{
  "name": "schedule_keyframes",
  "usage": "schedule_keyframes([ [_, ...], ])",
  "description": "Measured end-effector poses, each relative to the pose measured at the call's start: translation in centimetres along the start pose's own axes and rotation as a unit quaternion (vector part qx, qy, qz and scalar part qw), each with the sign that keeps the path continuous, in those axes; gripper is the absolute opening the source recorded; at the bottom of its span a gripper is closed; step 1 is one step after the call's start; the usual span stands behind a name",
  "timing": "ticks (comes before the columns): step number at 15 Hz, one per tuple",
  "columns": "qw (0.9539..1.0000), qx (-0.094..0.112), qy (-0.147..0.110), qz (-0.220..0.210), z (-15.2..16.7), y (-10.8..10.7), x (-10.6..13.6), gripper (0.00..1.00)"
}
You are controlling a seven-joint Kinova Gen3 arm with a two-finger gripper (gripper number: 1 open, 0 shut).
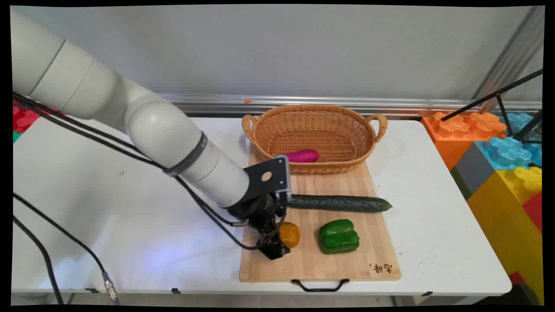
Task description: Pick up the cucumber from the cutting board
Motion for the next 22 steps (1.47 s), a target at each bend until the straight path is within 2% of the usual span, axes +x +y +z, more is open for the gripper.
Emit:
schedule_keyframes([
  [2,0.9999,0.005,0.011,0.003,0.0,-0.6,1.3,1.0],
  [5,0.9992,0.024,0.028,0.013,0.1,-2.4,3.7,1.0],
  [10,0.9977,0.043,0.034,0.04,1.6,-4.5,6.0,1.0],
  [17,0.9962,0.037,0.02,0.076,5.8,-5.6,7.0,1.0],
  [21,0.9948,0.042,0.015,0.091,7.6,-6.4,7.5,1.0],
  [22,0.9946,0.043,0.015,0.093,7.8,-6.5,7.7,0.0],
])
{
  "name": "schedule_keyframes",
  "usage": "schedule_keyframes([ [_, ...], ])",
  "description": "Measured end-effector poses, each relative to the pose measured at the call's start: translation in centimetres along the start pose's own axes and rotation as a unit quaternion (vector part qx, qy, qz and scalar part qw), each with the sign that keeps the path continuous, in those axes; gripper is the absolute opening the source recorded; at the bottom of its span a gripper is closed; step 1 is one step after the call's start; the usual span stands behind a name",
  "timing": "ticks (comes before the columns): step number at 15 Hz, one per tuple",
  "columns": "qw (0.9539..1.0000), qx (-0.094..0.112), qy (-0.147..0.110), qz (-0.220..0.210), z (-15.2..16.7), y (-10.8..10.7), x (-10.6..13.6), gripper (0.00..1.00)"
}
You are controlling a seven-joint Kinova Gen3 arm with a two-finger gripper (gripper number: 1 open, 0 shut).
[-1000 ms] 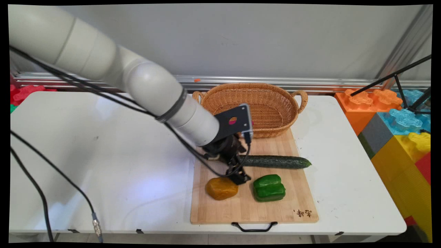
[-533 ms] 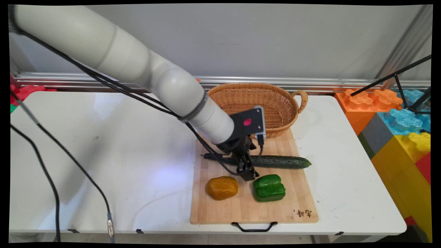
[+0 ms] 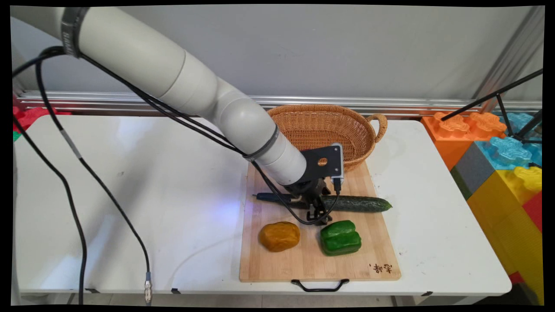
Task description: Pick up the cucumber from the cutting board, then place the picked object in the vegetable basket
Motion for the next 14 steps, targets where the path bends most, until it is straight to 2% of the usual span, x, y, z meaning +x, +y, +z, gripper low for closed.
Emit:
schedule_keyframes([
  [5,1.0,0.004,0.001,0.005,0.2,-0.5,0.5,0.0],
  [8,1.0,0.004,0.004,0.003,-0.7,-0.9,1.0,0.0],
  [14,0.9994,0.014,0.024,-0.018,-6.7,-2.4,3.0,0.0],
])
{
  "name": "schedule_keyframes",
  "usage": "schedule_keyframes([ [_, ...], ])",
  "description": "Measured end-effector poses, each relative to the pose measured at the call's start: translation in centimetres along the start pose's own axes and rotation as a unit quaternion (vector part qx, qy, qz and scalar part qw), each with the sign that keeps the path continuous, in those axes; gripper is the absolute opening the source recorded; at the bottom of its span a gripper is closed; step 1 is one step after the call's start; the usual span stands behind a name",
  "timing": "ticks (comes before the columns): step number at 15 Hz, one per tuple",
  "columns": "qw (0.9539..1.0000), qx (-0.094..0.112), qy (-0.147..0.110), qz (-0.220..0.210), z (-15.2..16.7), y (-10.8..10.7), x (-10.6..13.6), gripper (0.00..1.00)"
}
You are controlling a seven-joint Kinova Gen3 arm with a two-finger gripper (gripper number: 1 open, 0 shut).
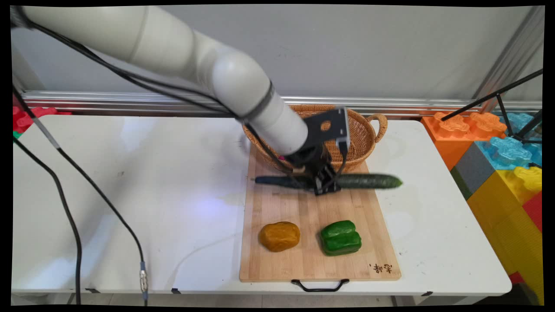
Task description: Place the picked object in the vegetable basket
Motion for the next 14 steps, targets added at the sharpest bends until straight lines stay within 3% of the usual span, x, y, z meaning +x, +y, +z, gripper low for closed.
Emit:
schedule_keyframes([
  [3,0.9994,0.023,0.02,-0.015,-2.7,-2.1,1.2,0.0],
  [7,0.9945,0.078,0.049,-0.049,-4.3,-6.9,1.8,0.0],
  [14,0.981,0.137,0.066,-0.12,-1.4,-12.7,-0.3,0.0],
])
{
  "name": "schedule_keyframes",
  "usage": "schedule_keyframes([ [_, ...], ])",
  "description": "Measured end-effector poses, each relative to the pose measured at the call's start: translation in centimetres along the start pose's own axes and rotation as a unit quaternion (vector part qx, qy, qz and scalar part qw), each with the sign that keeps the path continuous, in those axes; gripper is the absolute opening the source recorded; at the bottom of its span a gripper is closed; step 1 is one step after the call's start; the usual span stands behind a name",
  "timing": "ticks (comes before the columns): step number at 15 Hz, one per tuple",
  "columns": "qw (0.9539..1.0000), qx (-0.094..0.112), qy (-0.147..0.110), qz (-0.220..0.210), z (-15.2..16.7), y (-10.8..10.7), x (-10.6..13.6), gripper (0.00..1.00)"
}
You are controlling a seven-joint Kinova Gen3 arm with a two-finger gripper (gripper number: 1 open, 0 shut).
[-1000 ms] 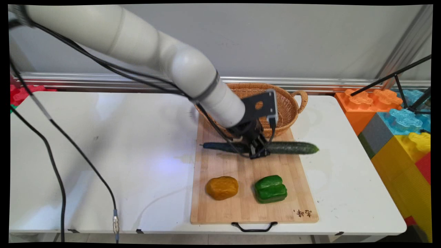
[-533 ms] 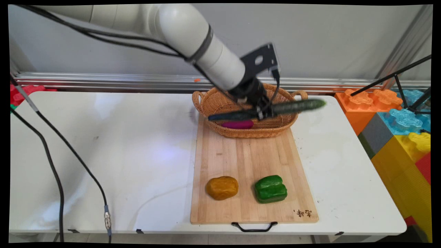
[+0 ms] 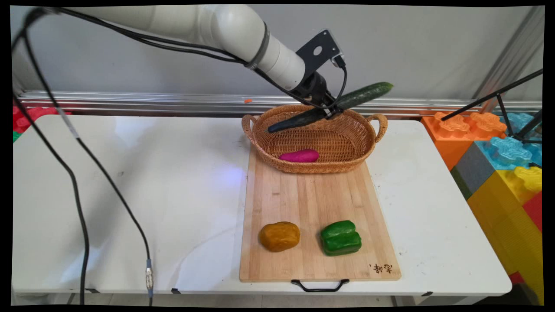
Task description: Place the picked object in the vegetable basket
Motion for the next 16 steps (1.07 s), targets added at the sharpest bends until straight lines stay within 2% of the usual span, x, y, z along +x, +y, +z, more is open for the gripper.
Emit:
schedule_keyframes([
  [5,0.998,0.03,-0.012,-0.054,5.1,-2.6,-3.3,0.0],
  [8,0.9964,0.035,-0.016,-0.076,7.4,-3.4,-4.8,0.0],
  [11,0.9945,0.029,-0.011,-0.1,8.8,-3.4,-5.3,0.0],
  [12,0.994,0.027,-0.008,-0.106,8.9,-3.3,-5.2,1.0],
  [16,0.9915,0.014,-0.001,-0.129,8.8,-2.9,-4.6,1.0],
])
